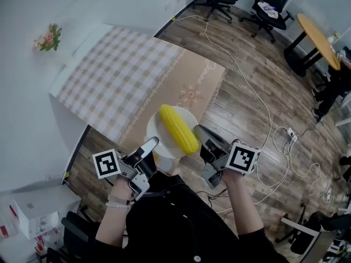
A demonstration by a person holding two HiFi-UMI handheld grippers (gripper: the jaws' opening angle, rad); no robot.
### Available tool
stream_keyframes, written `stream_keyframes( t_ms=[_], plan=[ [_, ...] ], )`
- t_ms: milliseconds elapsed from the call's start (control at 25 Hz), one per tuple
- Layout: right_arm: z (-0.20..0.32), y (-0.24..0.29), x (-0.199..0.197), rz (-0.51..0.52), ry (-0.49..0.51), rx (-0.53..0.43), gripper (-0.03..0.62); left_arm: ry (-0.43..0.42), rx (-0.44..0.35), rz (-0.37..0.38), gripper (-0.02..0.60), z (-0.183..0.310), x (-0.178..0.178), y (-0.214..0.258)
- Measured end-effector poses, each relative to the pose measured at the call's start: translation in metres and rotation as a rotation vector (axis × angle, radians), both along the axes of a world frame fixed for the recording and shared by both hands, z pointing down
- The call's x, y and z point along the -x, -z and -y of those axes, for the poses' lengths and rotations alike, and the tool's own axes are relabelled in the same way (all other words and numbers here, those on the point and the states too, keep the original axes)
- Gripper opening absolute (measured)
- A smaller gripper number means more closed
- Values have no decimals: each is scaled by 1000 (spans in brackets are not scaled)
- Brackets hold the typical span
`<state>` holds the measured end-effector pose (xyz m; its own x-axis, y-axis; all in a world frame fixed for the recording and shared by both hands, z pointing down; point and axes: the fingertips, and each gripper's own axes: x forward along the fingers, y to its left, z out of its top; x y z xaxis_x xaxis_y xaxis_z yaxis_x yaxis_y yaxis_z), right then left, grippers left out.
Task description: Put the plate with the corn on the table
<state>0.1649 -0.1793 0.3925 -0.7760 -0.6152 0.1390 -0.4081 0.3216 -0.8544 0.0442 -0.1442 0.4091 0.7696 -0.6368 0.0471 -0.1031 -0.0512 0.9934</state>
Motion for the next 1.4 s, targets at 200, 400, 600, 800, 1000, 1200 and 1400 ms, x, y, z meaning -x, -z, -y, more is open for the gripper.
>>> stream_keyframes(
  t_ms=[200,400,600,800,1000,1200,1400],
  plan=[
    [-3,-5,5,-3,-8,5,63,-11,-7,10,29,-1,6,-7],
    [6,-15,6,-8,-27,27,61,-33,-6,16,29,11,8,-12],
    [16,-22,11,4,-54,42,60,-60,1,31,30,25,13,-19],
    [27,-31,17,8,-73,57,60,-95,7,49,30,39,20,-27],
    [43,-43,24,-5,-85,68,60,-126,11,55,29,58,26,-39],
    [54,-63,30,-25,-105,111,58,-161,39,72,28,74,33,-59],
    [72,-79,47,-37,-120,132,58,-205,64,97,25,98,50,-79]
  ],
)
